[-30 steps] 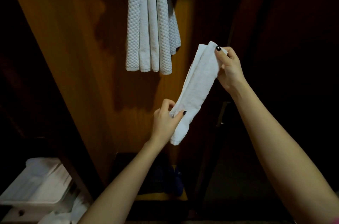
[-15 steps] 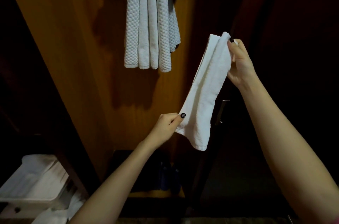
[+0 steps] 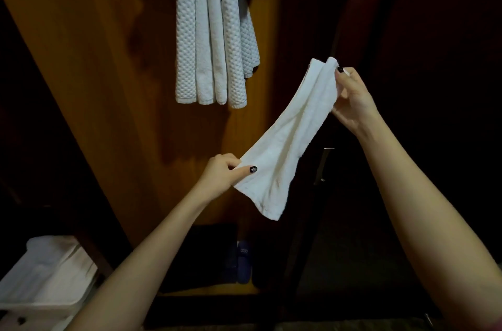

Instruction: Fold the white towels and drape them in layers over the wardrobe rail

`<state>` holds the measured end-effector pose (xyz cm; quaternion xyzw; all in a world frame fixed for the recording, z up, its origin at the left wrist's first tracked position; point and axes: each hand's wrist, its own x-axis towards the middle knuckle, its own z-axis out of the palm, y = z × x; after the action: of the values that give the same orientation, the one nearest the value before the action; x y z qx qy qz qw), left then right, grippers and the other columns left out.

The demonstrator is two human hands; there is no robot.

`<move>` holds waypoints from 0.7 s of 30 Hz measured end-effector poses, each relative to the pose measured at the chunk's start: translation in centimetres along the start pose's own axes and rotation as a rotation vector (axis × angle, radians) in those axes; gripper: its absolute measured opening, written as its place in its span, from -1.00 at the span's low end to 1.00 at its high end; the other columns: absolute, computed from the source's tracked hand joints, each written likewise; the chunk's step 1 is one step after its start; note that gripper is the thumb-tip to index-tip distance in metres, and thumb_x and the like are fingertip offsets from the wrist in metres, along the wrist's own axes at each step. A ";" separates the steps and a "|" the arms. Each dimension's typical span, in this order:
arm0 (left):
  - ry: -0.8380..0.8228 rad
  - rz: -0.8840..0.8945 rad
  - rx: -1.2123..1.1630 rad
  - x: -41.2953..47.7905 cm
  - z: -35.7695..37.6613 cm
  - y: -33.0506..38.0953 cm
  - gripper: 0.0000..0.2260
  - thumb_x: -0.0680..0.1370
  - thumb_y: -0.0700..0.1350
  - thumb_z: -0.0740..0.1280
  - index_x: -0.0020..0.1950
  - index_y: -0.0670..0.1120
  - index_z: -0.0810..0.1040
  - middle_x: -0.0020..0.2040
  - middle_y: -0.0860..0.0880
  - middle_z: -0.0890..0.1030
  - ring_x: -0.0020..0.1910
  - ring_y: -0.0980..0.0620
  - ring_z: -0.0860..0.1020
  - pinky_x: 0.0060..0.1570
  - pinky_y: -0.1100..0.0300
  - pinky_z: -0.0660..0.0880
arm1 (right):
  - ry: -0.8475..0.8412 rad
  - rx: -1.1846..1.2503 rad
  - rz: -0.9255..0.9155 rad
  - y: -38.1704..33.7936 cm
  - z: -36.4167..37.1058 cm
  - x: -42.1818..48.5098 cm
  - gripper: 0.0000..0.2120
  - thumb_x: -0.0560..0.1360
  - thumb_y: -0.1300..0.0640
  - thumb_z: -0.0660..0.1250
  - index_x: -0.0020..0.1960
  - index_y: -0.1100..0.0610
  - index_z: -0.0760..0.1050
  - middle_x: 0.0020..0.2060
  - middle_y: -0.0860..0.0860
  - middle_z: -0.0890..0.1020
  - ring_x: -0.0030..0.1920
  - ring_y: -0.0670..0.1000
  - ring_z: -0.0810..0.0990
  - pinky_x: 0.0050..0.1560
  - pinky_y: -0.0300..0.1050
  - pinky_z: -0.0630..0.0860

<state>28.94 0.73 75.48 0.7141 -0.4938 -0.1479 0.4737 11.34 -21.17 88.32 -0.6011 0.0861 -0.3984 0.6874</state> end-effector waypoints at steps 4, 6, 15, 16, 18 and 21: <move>0.058 -0.057 0.085 0.7 -0.7 0.3 -0.57 0.47 0.00 0.47 -0.40 -0.24 0.39 -0.37 -0.09 0.35 -0.39 0.04 0.30 -0.38 0.21 0.17 | -0.059 -0.092 0.031 0.2 -0.3 0.2 -0.79 0.62 0.14 0.22 -0.19 0.07 0.36 -0.32 -0.11 0.58 -0.24 -0.08 0.58 -0.19 -0.11 0.57; 0.058 -0.098 -0.044 0.9 -1.6 0.3 -0.61 0.48 -0.04 0.46 -0.41 -0.19 0.40 -0.45 -0.05 0.33 -0.48 0.09 0.30 -0.43 0.26 0.15 | -0.080 -0.098 0.062 0.3 -0.9 0.2 -0.79 0.61 0.15 0.24 -0.20 0.07 0.37 -0.27 -0.07 0.57 -0.22 -0.06 0.57 -0.16 -0.08 0.57; -0.312 -0.147 -0.040 0.2 -2.9 -0.3 -0.32 0.36 0.28 0.39 -0.26 -0.41 0.45 -0.26 -0.09 0.36 -0.26 -0.02 0.30 -0.20 0.10 0.21 | -0.039 0.057 0.118 1.4 -2.3 -0.3 -0.59 0.59 0.08 0.27 -0.43 -0.03 0.37 -0.38 -0.12 0.46 -0.27 -0.13 0.53 0.00 -0.02 0.52; -0.275 -0.144 -0.048 0.3 -2.9 -0.4 -0.33 0.36 0.25 0.42 -0.26 -0.43 0.45 -0.25 -0.09 0.36 -0.25 -0.02 0.31 -0.19 0.10 0.21 | -0.039 0.081 0.124 1.5 -2.3 -0.5 -0.60 0.57 0.07 0.29 -0.44 -0.03 0.37 -0.39 -0.12 0.46 -0.26 -0.13 0.54 0.06 0.03 0.50; -0.193 -0.153 -0.067 0.4 -2.8 -0.4 -0.45 0.44 0.09 0.47 -0.29 -0.43 0.44 -0.29 -0.10 0.34 -0.29 -0.03 0.29 -0.23 0.13 0.21 | -0.049 0.140 0.133 2.0 -2.4 -1.0 -0.64 0.51 0.06 0.33 -0.43 -0.02 0.37 -0.37 -0.11 0.46 -0.22 -0.12 0.55 0.18 0.11 0.48; -0.077 -0.169 -0.093 0.4 -2.5 -0.6 -0.64 0.48 -0.09 0.46 -0.30 -0.36 0.50 -0.37 -0.12 0.31 -0.40 0.08 0.30 -0.33 0.26 0.25 | -0.038 0.187 0.136 2.9 -2.9 -1.6 -0.63 0.54 0.08 0.33 -0.42 -0.01 0.34 -0.39 -0.12 0.43 -0.21 -0.12 0.54 0.23 0.14 0.46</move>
<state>31.16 1.79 76.42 0.7240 -0.4423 -0.2374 0.4731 9.83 -22.46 84.44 -0.5346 0.0763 -0.3458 0.7674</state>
